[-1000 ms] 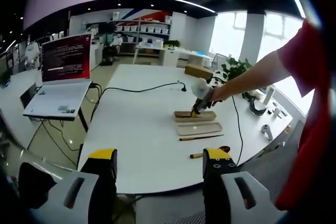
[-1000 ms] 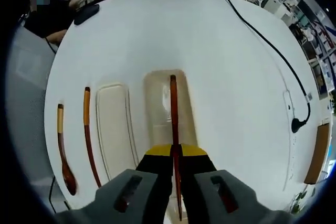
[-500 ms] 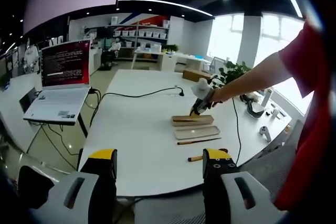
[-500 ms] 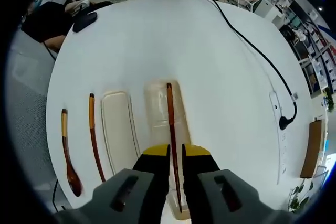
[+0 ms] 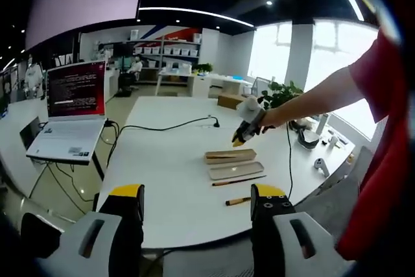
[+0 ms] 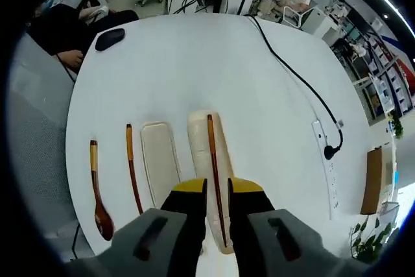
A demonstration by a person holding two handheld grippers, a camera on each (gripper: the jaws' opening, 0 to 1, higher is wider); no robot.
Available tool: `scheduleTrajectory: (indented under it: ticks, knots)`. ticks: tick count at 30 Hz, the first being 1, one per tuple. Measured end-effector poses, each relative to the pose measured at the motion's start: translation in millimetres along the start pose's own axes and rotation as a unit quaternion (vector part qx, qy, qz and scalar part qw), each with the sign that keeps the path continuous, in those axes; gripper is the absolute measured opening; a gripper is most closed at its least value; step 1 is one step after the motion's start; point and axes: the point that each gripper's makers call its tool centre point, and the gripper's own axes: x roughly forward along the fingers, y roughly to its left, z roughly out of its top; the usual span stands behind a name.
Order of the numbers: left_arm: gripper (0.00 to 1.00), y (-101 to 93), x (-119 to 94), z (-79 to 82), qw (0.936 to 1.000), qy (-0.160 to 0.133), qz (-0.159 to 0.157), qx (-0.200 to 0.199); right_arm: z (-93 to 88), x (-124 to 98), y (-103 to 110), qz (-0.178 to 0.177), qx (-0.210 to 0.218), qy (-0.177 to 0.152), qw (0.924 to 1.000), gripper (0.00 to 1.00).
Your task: Arrange the utensils inside the cutlery case until each visible utensil rests in its matching compartment.
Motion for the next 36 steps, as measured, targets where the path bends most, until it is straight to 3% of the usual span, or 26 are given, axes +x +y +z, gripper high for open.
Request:
scheduleTrajectory:
  ticks: [4, 10, 19, 30, 36]
  knots:
    - [0.68, 2.7, 1, -0.8, 1.0, -0.003, -0.002, -0.006, 5.8, -13, 9, -0.002, 0.007, -0.016, 0.9998, 0.1]
    - [0.68, 5.5, -3, 11.1, 0.9997, -0.022, -0.005, -0.001, 16.9, -23, -2, -0.015, 0.016, -0.036, 0.9991, 0.11]
    - [0.69, 5.4, -5, 15.4, 0.9994, -0.034, -0.006, 0.008, 25.5, -42, 4, -0.025, 0.018, -0.055, 0.998, 0.15]
    - [0.69, -2.3, 0, 18.7, 0.9992, -0.028, -0.02, 0.019, 31.9, -59, 17, -0.039, -0.001, -0.078, 0.9962, 0.18]
    - [0.68, -6.0, 2, 19.0, 0.9991, -0.027, -0.024, 0.021, 32.8, -70, 20, -0.042, 0.015, -0.096, 0.9944, 0.19]
